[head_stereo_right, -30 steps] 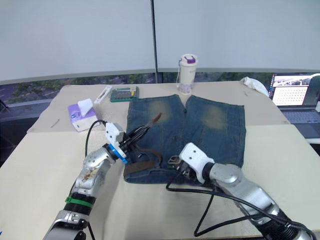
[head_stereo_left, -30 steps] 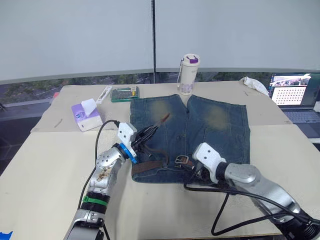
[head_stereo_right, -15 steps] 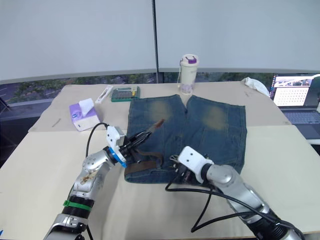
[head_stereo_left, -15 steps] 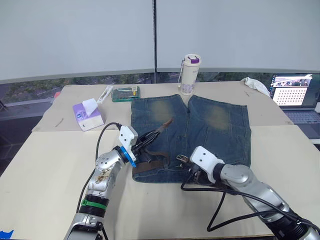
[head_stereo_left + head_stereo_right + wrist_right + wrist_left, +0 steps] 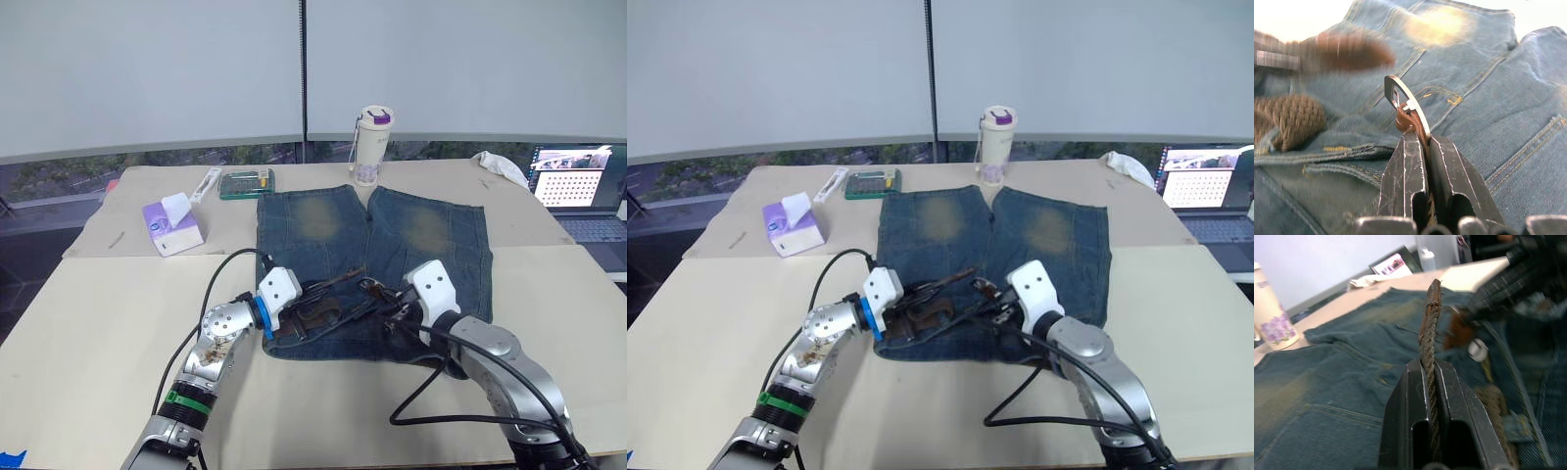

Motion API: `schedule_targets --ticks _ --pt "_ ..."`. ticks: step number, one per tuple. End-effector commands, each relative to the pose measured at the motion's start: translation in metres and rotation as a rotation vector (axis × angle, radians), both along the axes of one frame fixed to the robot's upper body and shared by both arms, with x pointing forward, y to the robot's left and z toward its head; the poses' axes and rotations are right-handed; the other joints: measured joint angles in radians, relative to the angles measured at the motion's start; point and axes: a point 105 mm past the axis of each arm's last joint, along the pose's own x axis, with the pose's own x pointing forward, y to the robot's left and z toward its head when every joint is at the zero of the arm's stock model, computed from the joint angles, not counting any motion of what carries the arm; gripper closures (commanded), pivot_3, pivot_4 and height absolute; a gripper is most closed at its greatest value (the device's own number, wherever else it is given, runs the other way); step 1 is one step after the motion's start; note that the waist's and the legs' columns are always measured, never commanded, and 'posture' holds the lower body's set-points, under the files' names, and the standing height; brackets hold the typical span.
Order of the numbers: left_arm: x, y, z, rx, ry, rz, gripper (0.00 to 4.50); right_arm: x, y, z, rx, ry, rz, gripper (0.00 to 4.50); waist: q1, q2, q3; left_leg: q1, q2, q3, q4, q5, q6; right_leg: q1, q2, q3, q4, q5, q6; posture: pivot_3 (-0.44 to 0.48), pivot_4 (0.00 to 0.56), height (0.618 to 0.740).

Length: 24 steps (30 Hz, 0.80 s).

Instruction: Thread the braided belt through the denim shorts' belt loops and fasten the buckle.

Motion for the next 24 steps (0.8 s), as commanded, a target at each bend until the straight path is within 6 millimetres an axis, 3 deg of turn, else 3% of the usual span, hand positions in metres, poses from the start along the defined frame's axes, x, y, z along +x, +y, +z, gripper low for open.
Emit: schedule_targets --ticks 1,7,24 --pt "0.005 -0.007 0.004 0.011 -0.021 0.026 4.5 0.003 -0.002 0.029 0.063 -0.1 -0.049 4.48 0.0 0.0 0.0 0.0 0.0 0.0 0.0 0.0 0.0 0.0 0.0 0.0 0.0 0.0 0.0 0.0 0.15 0.74" --pt "0.011 -0.014 0.001 0.01 0.005 0.074 4.5 0.006 0.002 0.034 0.091 -0.116 -0.066 4.48 -0.001 0.0 0.0 0.0 -0.001 0.0 0.0 0.0 0.0 -0.001 0.0 0.0 0.001 0.0 0.0 0.0 0.15 0.74" --pt "-0.005 -0.025 0.013 -0.097 -0.031 -0.018 4.5 0.008 0.003 0.03 0.114 -0.09 -0.082 4.48 -0.001 0.001 0.0 0.0 -0.001 0.0 0.0 0.0 0.0 -0.001 0.0 0.0 0.001 0.0 0.0 0.0 0.15 0.74"
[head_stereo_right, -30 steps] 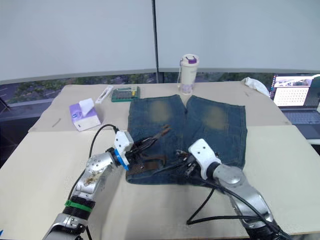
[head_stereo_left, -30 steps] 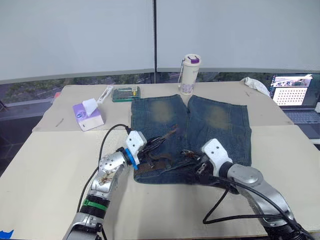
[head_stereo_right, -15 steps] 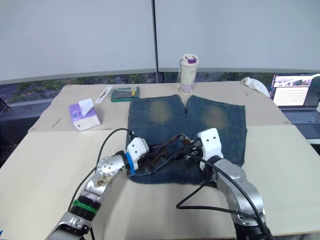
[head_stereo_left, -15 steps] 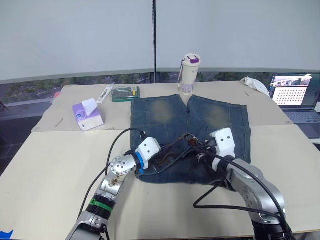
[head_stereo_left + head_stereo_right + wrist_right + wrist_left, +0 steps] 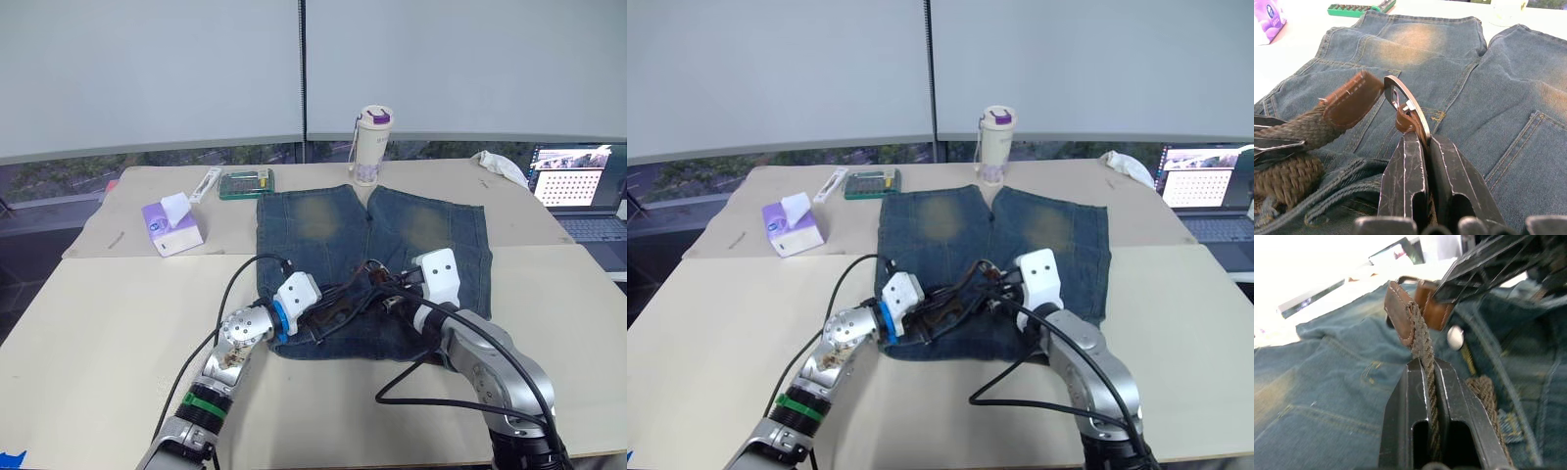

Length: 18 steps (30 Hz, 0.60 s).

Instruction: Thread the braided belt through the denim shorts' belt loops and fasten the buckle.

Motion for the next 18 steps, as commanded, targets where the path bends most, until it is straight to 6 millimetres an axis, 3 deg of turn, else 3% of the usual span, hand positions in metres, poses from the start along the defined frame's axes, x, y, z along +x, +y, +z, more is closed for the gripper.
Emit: schedule_targets --ticks 1,11,18 --pt "-0.003 -0.004 0.013 -0.033 -0.052 -0.016 4.5 0.0 0.004 0.021 0.024 -0.076 0.022 4.48 0.0 0.0 0.0 0.0 0.0 0.0 0.0 0.0 0.0 0.0 0.0 0.0 0.0 0.0 0.0 0.0 0.15 0.74" --pt "-0.006 -0.004 0.003 0.052 -0.074 -0.042 4.5 -0.001 0.008 0.022 0.052 -0.072 0.034 4.48 -0.001 0.0 0.0 0.0 0.0 0.0 0.0 0.0 0.0 0.0 0.0 0.0 0.0 0.0 0.0 0.0 0.15 0.74" --pt "0.003 0.0 0.001 0.08 -0.111 0.017 4.5 -0.007 0.021 0.028 0.189 -0.052 0.099 4.48 -0.002 0.0 0.0 0.0 0.0 0.0 0.0 0.0 0.0 0.0 0.0 0.0 0.0 0.0 0.0 0.0 0.15 0.74"
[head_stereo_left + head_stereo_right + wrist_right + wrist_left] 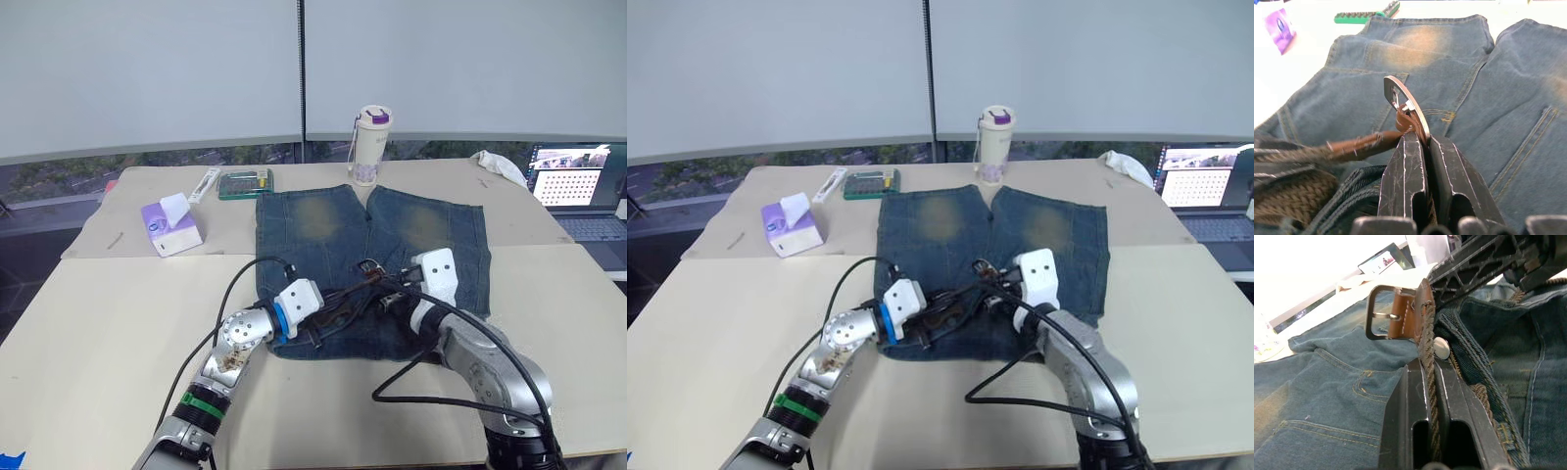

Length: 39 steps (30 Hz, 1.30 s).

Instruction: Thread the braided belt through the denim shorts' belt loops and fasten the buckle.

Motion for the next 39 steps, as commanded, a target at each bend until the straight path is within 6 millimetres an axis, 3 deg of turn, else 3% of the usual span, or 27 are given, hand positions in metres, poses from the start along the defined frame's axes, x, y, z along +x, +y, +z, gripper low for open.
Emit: schedule_targets --ticks 1,11,25,39 --pt "0.007 0.0 0.01 -0.027 -0.044 0.04 4.5 -0.006 0.014 0.028 0.072 -0.088 0.072 4.48 -0.001 0.0 0.0 0.0 0.0 0.0 0.0 0.0 0.0 0.0 0.0 0.0 0.0 0.0 0.0 0.0 0.15 0.74" --pt "0.009 0.003 0.029 -0.119 -0.132 0.076 4.5 -0.002 0.003 0.016 0.016 -0.049 0.037 4.48 0.0 0.0 0.0 0.0 0.0 0.0 0.0 0.0 0.0 0.0 0.0 0.0 0.0 0.0 0.0 0.0 0.15 0.74" --pt "0.015 0.011 0.022 -0.115 -0.116 0.124 4.5 0.003 -0.004 0.013 0.075 -0.033 -0.01 4.48 -0.001 0.0 0.0 0.0 0.0 0.0 0.0 0.0 0.0 0.0 0.0 0.0 0.0 0.0 0.0 0.0 0.15 0.74" --pt "0.016 0.008 0.012 -0.089 -0.062 0.124 4.5 -0.002 0.005 0.018 0.081 -0.049 0.03 4.48 -0.002 0.001 0.0 0.0 0.0 0.0 0.0 0.0 0.0 0.0 0.0 0.0 0.0 0.0 0.0 0.0 0.15 0.74"
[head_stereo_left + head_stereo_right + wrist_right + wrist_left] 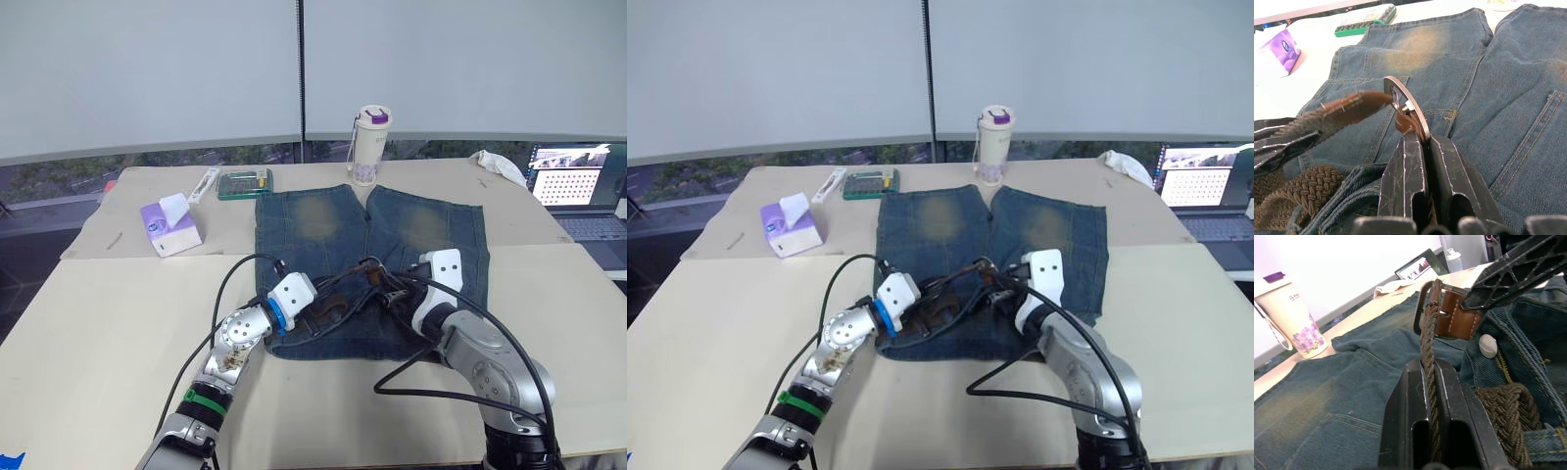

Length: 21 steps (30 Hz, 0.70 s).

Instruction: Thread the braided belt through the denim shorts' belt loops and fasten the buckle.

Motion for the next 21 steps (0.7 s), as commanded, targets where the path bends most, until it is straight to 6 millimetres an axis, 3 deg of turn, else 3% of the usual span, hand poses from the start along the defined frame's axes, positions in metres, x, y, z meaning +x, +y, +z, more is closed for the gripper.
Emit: schedule_targets --ticks 1,11,17,21 --pt "0.002 -0.003 0.008 -0.011 -0.023 0.006 4.5 -0.005 0.01 0.019 -0.001 -0.079 0.048 4.48 0.0 0.0 0.0 0.0 0.0 0.0 0.0 0.0 0.0 0.0 0.0 0.0 0.0 0.0 0.0 0.0 0.15 0.74" --pt "0.005 -0.008 0.004 -0.015 -0.001 0.018 4.5 -0.009 0.018 0.011 -0.142 -0.121 0.091 4.48 -0.001 0.0 0.0 0.0 0.0 0.0 0.0 0.0 0.0 0.0 0.0 0.0 0.0 0.0 0.0 0.0 0.15 0.74" --pt "0.007 -0.012 0.006 -0.022 0.001 0.018 4.5 -0.008 0.019 0.007 -0.339 -0.209 0.121 4.48 0.001 0.0 0.0 0.0 -0.001 0.0 0.0 0.0 0.0 0.0 0.0 -0.001 -0.001 0.0 0.0 0.0 0.15 0.74" --pt "0.011 -0.008 0.002 -0.006 0.024 0.055 4.5 -0.006 0.014 0.006 -0.32 -0.222 0.079 4.48 0.001 -0.001 0.0 0.0 0.0 0.0 0.0 0.0 0.0 0.001 0.0 -0.001 0.0 0.0 0.0 0.0 0.15 0.74"
